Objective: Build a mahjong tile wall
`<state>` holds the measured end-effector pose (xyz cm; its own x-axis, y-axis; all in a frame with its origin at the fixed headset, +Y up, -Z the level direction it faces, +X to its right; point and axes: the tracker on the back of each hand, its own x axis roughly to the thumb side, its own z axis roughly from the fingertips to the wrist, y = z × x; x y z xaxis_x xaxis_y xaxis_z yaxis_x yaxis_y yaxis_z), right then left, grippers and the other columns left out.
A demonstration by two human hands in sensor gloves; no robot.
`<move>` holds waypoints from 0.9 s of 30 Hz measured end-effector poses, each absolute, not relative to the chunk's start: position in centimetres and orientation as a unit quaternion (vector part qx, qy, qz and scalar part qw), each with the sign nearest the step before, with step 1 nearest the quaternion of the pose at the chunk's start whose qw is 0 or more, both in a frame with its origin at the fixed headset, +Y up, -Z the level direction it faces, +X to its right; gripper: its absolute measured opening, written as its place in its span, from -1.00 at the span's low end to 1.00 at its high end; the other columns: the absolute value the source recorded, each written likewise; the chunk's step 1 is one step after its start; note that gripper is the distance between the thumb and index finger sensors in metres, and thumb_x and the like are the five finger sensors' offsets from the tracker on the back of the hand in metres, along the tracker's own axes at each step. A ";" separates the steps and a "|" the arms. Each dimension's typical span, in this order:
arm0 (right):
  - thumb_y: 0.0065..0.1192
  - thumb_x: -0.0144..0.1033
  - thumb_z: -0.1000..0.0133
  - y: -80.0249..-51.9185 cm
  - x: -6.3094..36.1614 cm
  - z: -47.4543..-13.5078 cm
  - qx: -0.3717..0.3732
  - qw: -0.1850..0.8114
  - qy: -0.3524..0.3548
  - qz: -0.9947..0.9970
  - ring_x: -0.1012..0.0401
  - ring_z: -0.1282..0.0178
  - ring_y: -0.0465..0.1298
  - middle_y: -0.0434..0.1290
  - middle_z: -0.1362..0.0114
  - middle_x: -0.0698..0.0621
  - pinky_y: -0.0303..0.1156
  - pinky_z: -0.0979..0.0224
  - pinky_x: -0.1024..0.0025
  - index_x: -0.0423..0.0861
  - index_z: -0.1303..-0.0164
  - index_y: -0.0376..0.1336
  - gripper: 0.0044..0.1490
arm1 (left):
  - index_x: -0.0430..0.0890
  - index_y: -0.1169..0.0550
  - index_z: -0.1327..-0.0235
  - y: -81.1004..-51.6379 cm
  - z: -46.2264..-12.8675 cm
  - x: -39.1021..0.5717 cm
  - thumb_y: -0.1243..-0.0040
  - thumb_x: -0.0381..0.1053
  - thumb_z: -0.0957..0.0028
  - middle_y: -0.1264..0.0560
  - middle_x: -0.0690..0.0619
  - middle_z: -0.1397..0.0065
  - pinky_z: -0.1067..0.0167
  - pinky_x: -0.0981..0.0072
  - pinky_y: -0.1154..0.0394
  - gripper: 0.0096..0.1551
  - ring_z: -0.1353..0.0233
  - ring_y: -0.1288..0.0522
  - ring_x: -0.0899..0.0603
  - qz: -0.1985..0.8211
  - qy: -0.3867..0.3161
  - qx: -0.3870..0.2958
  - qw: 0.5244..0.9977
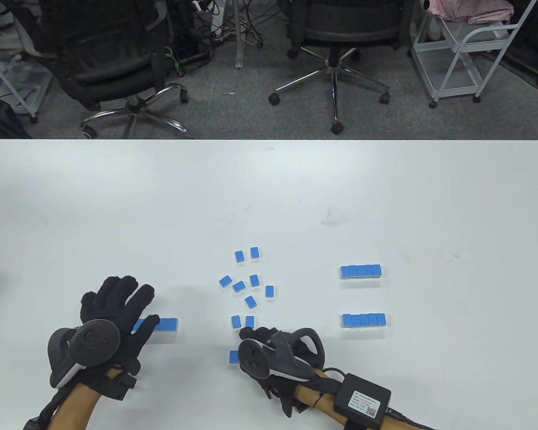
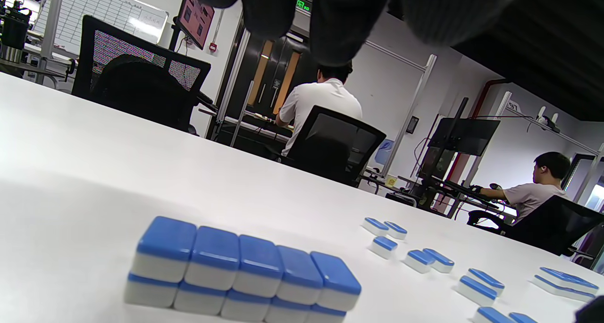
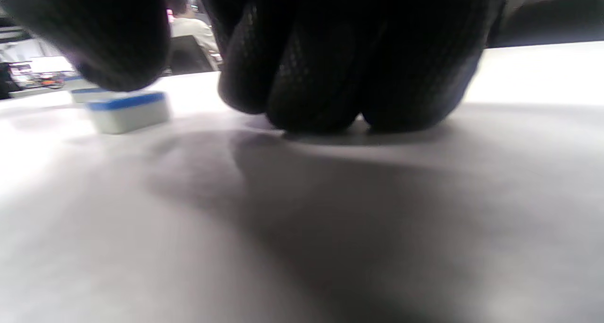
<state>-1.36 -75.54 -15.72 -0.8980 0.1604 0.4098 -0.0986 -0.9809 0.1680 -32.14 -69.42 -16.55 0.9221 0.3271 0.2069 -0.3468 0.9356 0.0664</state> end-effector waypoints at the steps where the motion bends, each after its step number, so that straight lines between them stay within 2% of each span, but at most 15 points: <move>1: 0.32 0.10 0.15 -75.5 -1.2 -16.1 0.208 0.072 0.072 0.973 0.18 0.15 0.65 0.56 -0.03 0.06 0.68 0.00 0.06 -0.11 -0.30 0.17 -0.12 | 0.19 -0.31 -0.54 -69.4 -16.6 -32.1 0.00 0.37 -0.03 -0.04 0.03 -0.72 -0.49 -0.48 0.21 -0.25 -0.71 0.13 -0.26 0.173 -0.097 0.051 0.979; 4: 0.33 0.07 0.15 -75.5 -1.4 -16.8 0.189 0.090 0.071 0.975 0.16 0.21 0.67 0.59 0.02 0.06 0.70 0.09 0.05 -0.10 -0.37 0.09 -0.06 | 0.20 -0.31 -0.53 -69.4 -16.7 -31.9 0.00 0.37 -0.03 -0.05 0.03 -0.72 -0.49 -0.48 0.21 -0.25 -0.71 0.12 -0.25 0.170 -0.100 0.054 0.979; 7: 0.34 0.06 0.14 -75.6 -1.9 -17.6 0.177 0.066 0.068 0.980 0.20 0.28 0.67 0.60 0.06 0.09 0.72 0.18 0.12 -0.07 -0.39 0.08 -0.06 | 0.19 -0.31 -0.53 -69.4 -16.6 -31.9 0.00 0.37 -0.03 -0.05 0.03 -0.72 -0.49 -0.48 0.21 -0.25 -0.70 0.10 -0.25 0.169 -0.101 0.055 0.979; 15: 0.37 0.01 0.13 -76.0 -2.9 -19.5 0.153 0.053 0.079 0.984 0.23 0.41 0.67 0.62 0.21 0.14 0.72 0.35 0.18 -0.04 -0.35 0.16 -0.14 | 0.19 -0.32 -0.53 -69.4 -16.5 -32.1 0.00 0.37 -0.03 -0.05 0.03 -0.72 -0.49 -0.48 0.20 -0.25 -0.70 0.10 -0.25 0.172 -0.101 0.056 0.978; 20: 0.38 -0.01 0.13 -76.0 -3.4 -19.3 0.170 0.019 0.069 0.983 0.24 0.41 0.66 0.62 0.22 0.14 0.73 0.33 0.18 -0.05 -0.28 0.24 -0.22 | 0.19 -0.32 -0.53 -69.4 -16.6 -32.0 0.00 0.36 -0.03 -0.06 0.02 -0.72 -0.49 -0.48 0.20 -0.25 -0.70 0.10 -0.26 0.170 -0.104 0.055 0.979; 27: 0.41 -0.07 0.13 -76.0 -3.7 -19.3 0.173 0.017 0.075 0.982 0.21 0.40 0.67 0.62 0.22 0.10 0.72 0.29 0.13 -0.11 -0.26 0.26 -0.23 | 0.19 -0.32 -0.53 -69.4 -16.5 -32.0 0.00 0.36 -0.03 -0.06 0.03 -0.72 -0.49 -0.48 0.20 -0.25 -0.70 0.10 -0.26 0.170 -0.103 0.053 0.979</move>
<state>-3.72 -75.97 -19.26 -0.9396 0.0597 0.3370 -0.0080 -0.9882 0.1527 -31.99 -69.43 -16.53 0.9213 0.3210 0.2193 -0.3427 0.9369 0.0684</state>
